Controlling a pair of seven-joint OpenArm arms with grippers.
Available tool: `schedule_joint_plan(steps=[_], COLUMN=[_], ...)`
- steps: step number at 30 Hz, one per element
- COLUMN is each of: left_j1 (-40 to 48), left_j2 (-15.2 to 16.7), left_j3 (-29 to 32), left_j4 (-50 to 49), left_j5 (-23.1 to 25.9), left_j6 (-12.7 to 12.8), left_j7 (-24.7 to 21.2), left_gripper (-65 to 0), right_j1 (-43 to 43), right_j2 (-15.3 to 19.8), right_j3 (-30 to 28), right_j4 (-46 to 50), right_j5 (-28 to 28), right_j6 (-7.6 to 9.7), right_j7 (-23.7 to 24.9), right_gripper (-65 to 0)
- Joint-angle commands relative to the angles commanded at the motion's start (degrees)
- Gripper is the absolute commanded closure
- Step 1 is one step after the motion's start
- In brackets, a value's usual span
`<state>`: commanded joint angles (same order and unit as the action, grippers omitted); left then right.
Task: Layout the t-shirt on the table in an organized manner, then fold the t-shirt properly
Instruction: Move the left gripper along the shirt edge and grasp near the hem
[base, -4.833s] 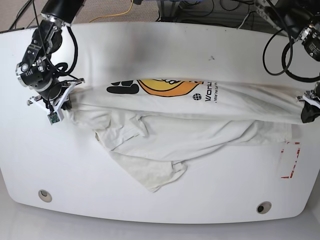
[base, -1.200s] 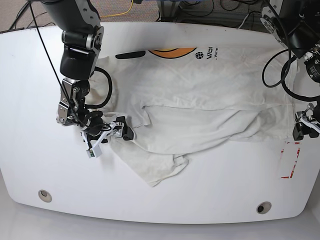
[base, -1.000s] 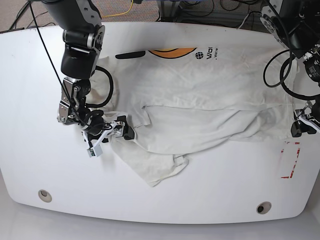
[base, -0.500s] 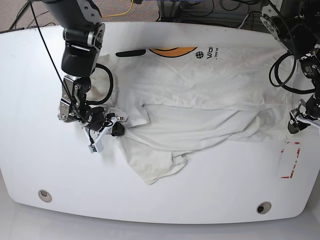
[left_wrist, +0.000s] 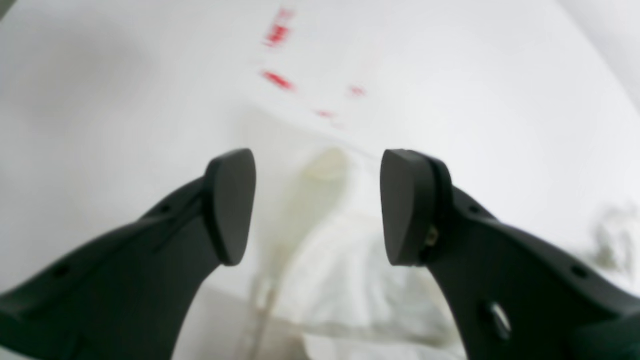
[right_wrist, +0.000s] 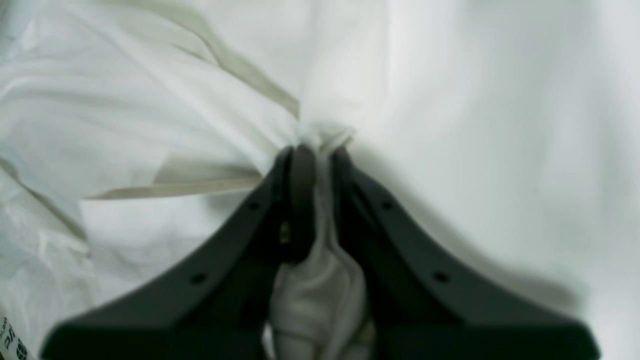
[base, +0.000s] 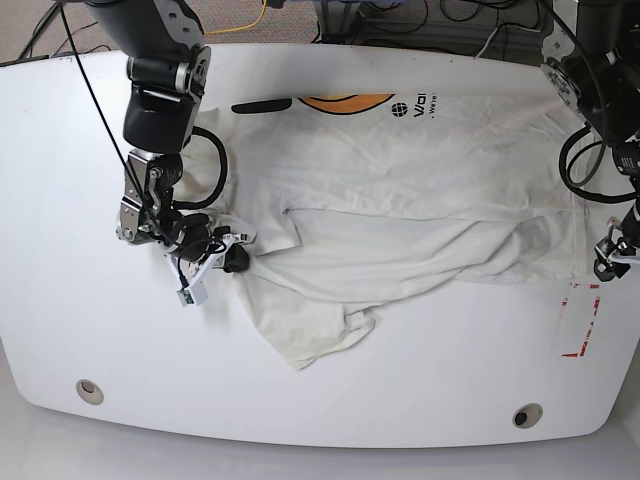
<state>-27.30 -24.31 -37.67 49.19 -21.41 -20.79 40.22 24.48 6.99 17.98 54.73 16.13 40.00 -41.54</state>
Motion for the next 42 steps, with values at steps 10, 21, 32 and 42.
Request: schedule_joint_plan(steps=[10,21,32,42], left_j1=[-4.22,-5.01,-4.84,-4.13], left_j2=[0.09,0.18,0.00,-0.09], left_j3=[7.74,12.84,19.34,19.60], left_j4=[-9.32,-14.51,-14.68,-14.68], left_j5=[0.18,0.53,0.53,0.53], left_j6=[0.00,0.26,0.26,0.26], left_j7=[-4.84,-8.53,-8.44,-8.44], left_gripper=[-37.6,-37.6,-34.9,-2.5], right_j1=[0.00,-0.09,-0.09,-0.18], right_j2=[0.00,0.09,0.09,0.00], right_j3=[0.00,0.09,0.09,0.09], right_j4=[0.00,0.09,0.09,1.76], right_j5=[0.26,0.26,0.26,0.35], right_j6=[0.00,0.00,0.00,0.00], right_j7=[0.00,0.00,0.00,-0.09], right_gripper=[0.0,0.0,0.0,0.0])
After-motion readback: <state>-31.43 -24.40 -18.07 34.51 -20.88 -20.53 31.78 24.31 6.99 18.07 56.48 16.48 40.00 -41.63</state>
